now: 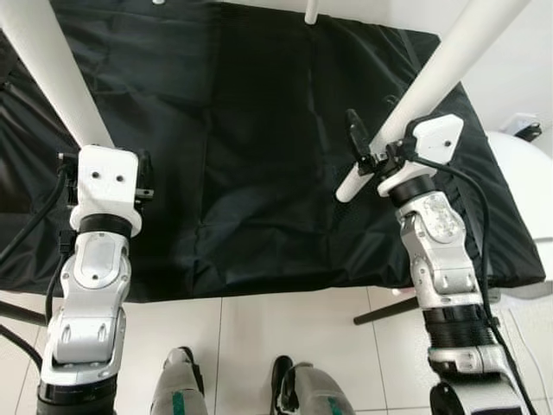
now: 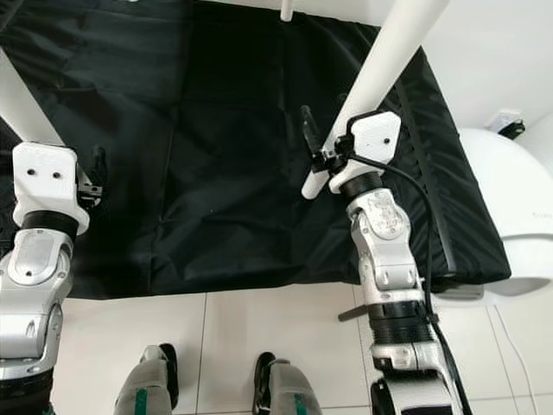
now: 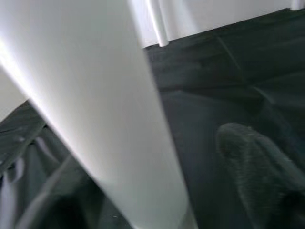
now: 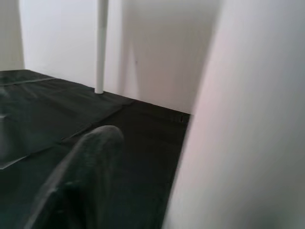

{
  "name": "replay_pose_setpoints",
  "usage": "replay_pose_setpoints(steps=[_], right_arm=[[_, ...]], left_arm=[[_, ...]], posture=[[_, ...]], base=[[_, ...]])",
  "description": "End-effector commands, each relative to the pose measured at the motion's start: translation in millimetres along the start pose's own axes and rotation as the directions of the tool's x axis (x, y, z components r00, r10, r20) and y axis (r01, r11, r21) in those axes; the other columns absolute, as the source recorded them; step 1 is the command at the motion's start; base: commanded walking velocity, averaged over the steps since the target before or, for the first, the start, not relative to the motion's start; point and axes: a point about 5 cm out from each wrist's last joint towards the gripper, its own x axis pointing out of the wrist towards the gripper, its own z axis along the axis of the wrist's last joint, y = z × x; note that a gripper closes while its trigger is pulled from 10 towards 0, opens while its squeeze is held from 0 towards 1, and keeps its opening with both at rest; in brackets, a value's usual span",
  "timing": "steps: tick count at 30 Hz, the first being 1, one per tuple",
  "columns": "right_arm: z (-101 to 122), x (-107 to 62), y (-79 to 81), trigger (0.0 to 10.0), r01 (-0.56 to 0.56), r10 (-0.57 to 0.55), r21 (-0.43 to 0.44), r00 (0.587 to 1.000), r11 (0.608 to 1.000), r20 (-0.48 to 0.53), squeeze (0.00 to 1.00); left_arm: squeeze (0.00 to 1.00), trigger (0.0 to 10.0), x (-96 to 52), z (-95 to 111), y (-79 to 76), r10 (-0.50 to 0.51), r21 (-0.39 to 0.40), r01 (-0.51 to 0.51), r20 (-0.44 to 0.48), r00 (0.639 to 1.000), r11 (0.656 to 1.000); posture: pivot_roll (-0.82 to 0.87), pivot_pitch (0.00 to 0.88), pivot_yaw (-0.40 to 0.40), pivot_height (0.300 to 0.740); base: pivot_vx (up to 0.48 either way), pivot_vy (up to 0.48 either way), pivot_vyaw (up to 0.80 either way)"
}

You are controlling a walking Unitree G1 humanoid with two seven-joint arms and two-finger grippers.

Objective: Building children table

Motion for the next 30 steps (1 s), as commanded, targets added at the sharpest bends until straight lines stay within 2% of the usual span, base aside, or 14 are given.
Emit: replay_pose_setpoints(steps=[1, 4, 8, 9, 10, 11, 12, 17, 18, 21, 24, 25, 28, 30], right_arm=[[-5, 1.8, 5.8, 10.0, -0.042, 0.042, 0.0, 0.999, 0.999, -0.005, 1.0], [-14, -0.6, 4.5, 10.0, -0.04, 0.039, -0.011, 0.999, 0.999, -0.036, 1.0], [-32, -15.9, 0.7, 10.0, -0.004, 0.002, -0.012, 0.995, 1.0, -0.102, 1.0], [-38, -23.2, 1.9, 10.0, 0.002, -0.004, -0.011, 0.993, 1.0, -0.118, 1.0], [-41, -27.6, 3.1, 10.0, 0.004, -0.005, -0.01, 0.992, 1.0, -0.125, 0.66], [-41, -27.6, 3.1, 10.0, 0.004, -0.005, -0.01, 0.992, 1.0, -0.125, 0.66], [-43, -32.6, 5.8, 10.0, 0.0, -0.002, -0.017, 0.992, 1.0, -0.123, 0.0], [-44, -46.6, 8.4, 10.0, 0.021, -0.029, -0.105, 0.997, 0.994, -0.072, 0.0], [-42, -54.5, 7.9, 10.0, 0.06, -0.067, -0.159, 0.997, 0.985, -0.037, 0.0], [-41, -56.9, 8.5, 10.0, 0.068, -0.073, -0.174, 0.997, 0.982, -0.025, 0.0], [-36, -75.1, 11.6, 10.0, 0.107, -0.108, -0.214, 0.994, 0.971, 0.006, 0.0], [-36, -75.1, 11.6, 10.0, 0.107, -0.108, -0.214, 0.994, 0.971, 0.006, 0.0], [-36, -89.9, 20.0, 10.0, 0.07, -0.072, -0.211, 0.997, 0.975, -0.005, 0.0], [-36, -91.9, 21.5, 10.0, 0.06, -0.063, -0.213, 0.998, 0.975, -0.007, 0.0]], left_arm=[[1.0, 10.0, -1.3, -4, -8.1, -0.055, -0.006, 0.055, -0.002, 0.998, 0.998], [1.0, 10.0, -1.1, -7, -9.3, -0.067, -0.007, 0.068, 0.005, 0.998, 0.998], [1.0, 10.0, -4.8, -18, -11.0, -0.107, 0.002, 0.107, 0.007, 0.994, 0.994], [0.09, 10.0, -5.8, -23, -9.6, -0.105, 0.003, 0.105, 0.005, 0.994, 0.994], [0.0, 10.0, -6.3, -26, -8.4, -0.1, 0.003, 0.1, 0.004, 0.995, 0.995], [0.0, 10.0, -6.3, -26, -8.4, -0.1, 0.003, 0.1, 0.004, 0.995, 0.995], [0.0, 10.0, -7.3, -27, -7.8, -0.108, -0.006, 0.108, 0.022, 0.994, 0.994], [0.0, 10.0, -9.6, -24, -10.9, -0.158, -0.024, 0.161, 0.098, 0.983, 0.987], [0.0, 10.0, -11.0, -17, -12.6, -0.174, -0.029, 0.181, 0.166, 0.971, 0.983], [0.0, 10.0, -11.6, -14, -12.8, -0.178, -0.021, 0.185, 0.19, 0.966, 0.982], [0.0, 10.0, -17.9, -8, -17.1, -0.232, -0.011, 0.244, 0.262, 0.937, 0.97], [0.0, 10.0, -17.9, -8, -17.1, -0.232, -0.011, 0.244, 0.262, 0.937, 0.97], [0.0, 10.0, -26.3, -6, -18.5, -0.258, 0.002, 0.271, 0.316, 0.913, 0.963], [0.0, 10.0, -27.5, -7, -18.8, -0.262, 0.001, 0.276, 0.322, 0.91, 0.961]], posture=[[0.13, 0.191, -0.14, 0.74], [0.13, 0.193, -0.141, 0.74], [0.13, 0.199, -0.127, 0.74], [0.12, 0.199, -0.117, 0.74], [0.12, 0.199, -0.117, 0.74], [0.12, 0.199, -0.117, 0.74], [0.12, 0.194, -0.103, 0.74], [0.12, 0.175, -0.084, 0.74], [0.11, 0.168, -0.072, 0.74], [0.11, 0.163, -0.066, 0.74], [0.11, 0.144, -0.042, 0.74], [0.11, 0.144, -0.042, 0.74], [0.11, 0.138, -0.032, 0.74], [0.11, 0.138, -0.032, 0.74]], base=[[0.0, 0.0, 0.0], [0.0, 0.0, 0.0], [0.0, 0.0, 0.0], [0.0, 0.0, 0.0], [0.0, 0.0, 0.0], [0.0, 0.0, 0.0], [0.0, 0.0, 0.0], [0.0, 0.0, 0.0], [0.0, 0.0, 0.0], [0.0, 0.0, 0.0], [0.0, 0.0, 0.0], [0.0, 0.0, 0.0], [0.0, 0.0, 0.0], [0.0, 0.0, 0.0]])
